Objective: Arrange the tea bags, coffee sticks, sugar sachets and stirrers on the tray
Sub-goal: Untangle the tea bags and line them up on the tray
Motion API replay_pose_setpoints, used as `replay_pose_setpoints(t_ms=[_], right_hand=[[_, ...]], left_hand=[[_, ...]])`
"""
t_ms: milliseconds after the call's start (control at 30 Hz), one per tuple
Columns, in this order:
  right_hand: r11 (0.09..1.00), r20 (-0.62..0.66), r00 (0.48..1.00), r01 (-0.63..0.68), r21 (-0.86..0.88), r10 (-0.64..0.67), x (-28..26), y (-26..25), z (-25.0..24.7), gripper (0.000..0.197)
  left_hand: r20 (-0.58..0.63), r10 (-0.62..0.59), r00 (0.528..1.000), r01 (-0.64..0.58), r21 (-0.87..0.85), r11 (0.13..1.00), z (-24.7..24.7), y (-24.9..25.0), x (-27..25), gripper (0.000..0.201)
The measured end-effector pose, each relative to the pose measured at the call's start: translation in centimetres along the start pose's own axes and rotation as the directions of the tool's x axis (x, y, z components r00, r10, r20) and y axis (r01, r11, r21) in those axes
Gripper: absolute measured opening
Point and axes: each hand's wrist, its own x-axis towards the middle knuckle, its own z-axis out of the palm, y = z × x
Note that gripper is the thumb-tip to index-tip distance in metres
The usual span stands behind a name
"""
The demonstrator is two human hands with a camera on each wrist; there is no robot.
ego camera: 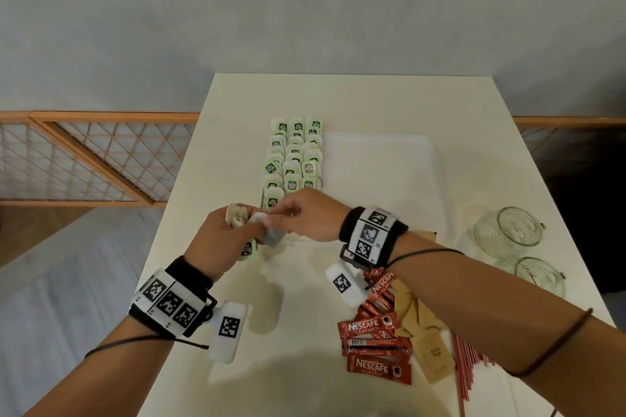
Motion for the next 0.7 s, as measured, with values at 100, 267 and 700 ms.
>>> replay_pose_setpoints(t_ms=[100, 267, 700], right_hand=[[0.997, 0.035, 0.998, 0.044, 0.061, -0.046, -1.1, 0.7, 0.0, 0.030], [0.986, -0.010, 1.000, -0.025, 0.167, 0.027, -2.7, 2.1, -0.7, 0.016], [0.996, -0.446, 0.895, 0.033, 0.085, 0.008, -4.2, 1.8, -0.6, 0.016]], left_hand=[[0.032, 0.000, 0.999, 0.000, -0.001, 1.000, 0.7, 0.2, 0.3, 0.009], [0.037, -0.016, 0.999, 0.016, -0.011, 1.000, 1.4, 0.0, 0.4, 0.015], [0.029, 0.072, 0.997, -0.071, -0.043, 0.997, 3.5, 0.8, 0.9, 0.008]])
